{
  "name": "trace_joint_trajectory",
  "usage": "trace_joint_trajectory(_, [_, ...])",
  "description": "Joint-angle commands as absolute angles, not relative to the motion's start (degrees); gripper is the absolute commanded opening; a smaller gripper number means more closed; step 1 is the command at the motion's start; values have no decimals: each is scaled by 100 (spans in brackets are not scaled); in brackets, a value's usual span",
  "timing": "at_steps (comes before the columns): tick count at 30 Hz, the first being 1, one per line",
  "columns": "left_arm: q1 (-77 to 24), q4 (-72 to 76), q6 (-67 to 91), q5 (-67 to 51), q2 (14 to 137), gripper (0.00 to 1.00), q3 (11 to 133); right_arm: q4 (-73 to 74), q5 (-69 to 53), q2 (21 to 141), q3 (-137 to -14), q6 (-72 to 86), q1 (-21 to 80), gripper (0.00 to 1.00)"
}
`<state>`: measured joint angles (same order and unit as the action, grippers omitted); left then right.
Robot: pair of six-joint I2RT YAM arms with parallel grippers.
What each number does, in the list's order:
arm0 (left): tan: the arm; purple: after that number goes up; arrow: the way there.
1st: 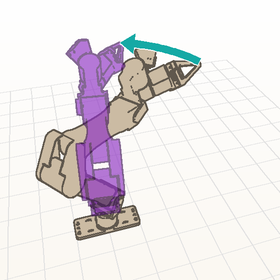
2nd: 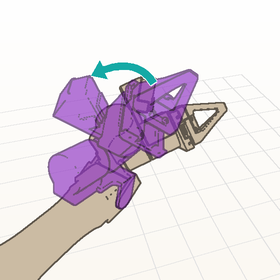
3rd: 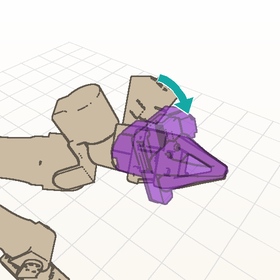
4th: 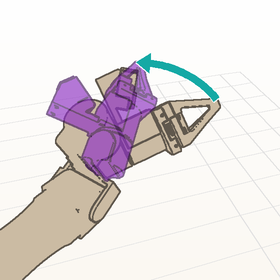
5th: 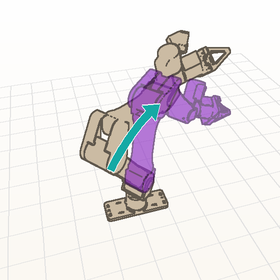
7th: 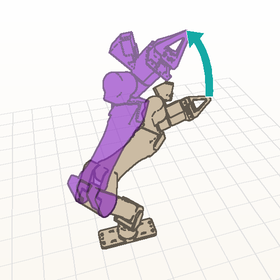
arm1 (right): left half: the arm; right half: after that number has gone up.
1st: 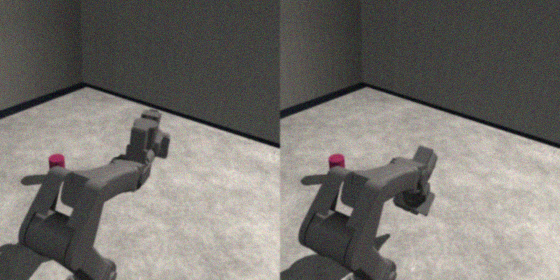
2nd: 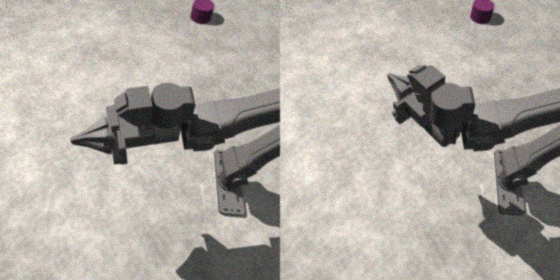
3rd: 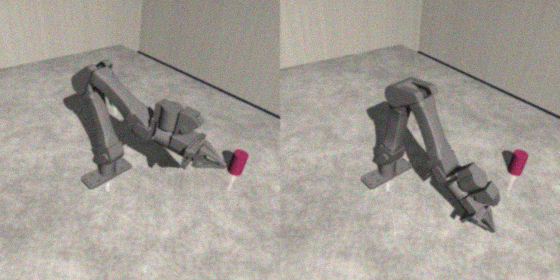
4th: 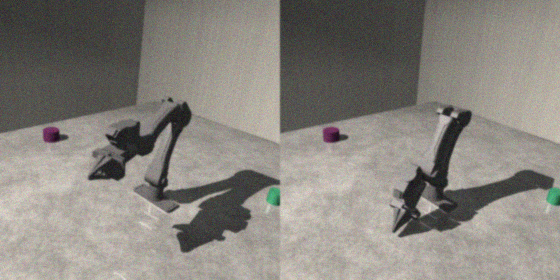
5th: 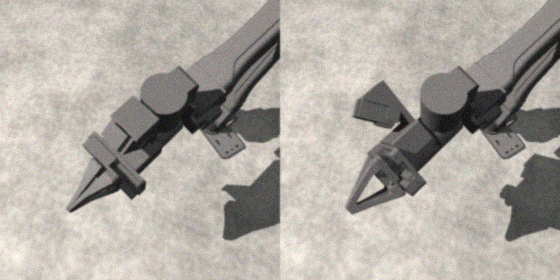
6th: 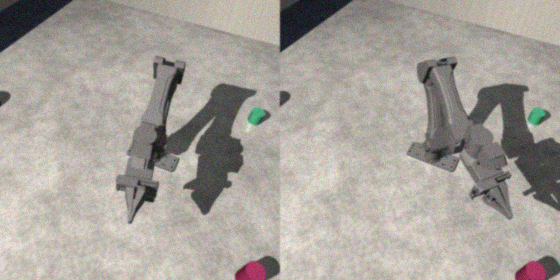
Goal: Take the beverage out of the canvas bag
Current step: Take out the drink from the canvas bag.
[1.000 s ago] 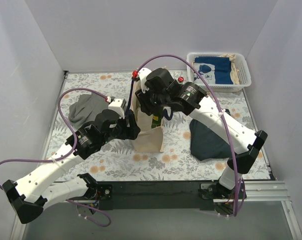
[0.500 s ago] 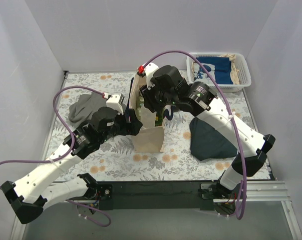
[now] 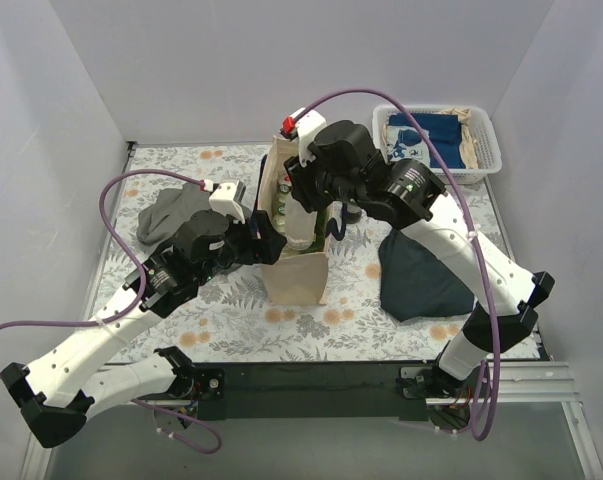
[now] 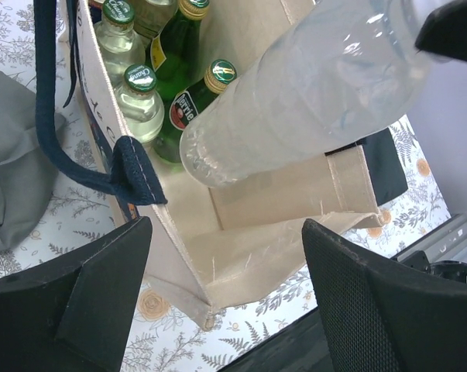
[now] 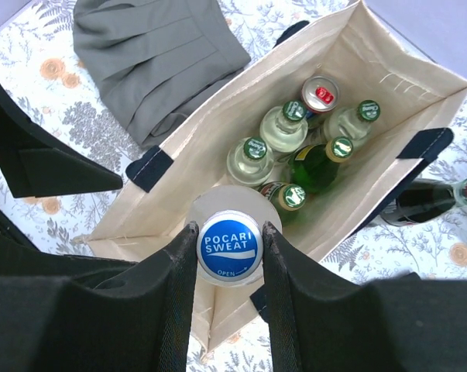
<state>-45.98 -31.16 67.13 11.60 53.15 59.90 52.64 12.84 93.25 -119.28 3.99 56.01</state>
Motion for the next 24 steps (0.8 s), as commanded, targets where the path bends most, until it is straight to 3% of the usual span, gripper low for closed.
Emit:
trace_joint_trajectory(1, [-4614,-3041,6644,1292,5256,77,6117,4421,1599,8973,-12524,220,5625,1])
trace_joint_trajectory(24, [-4614,-2953,6645,1380,5361,77,6073,3736,2900,8816,-13069,-474,5625,1])
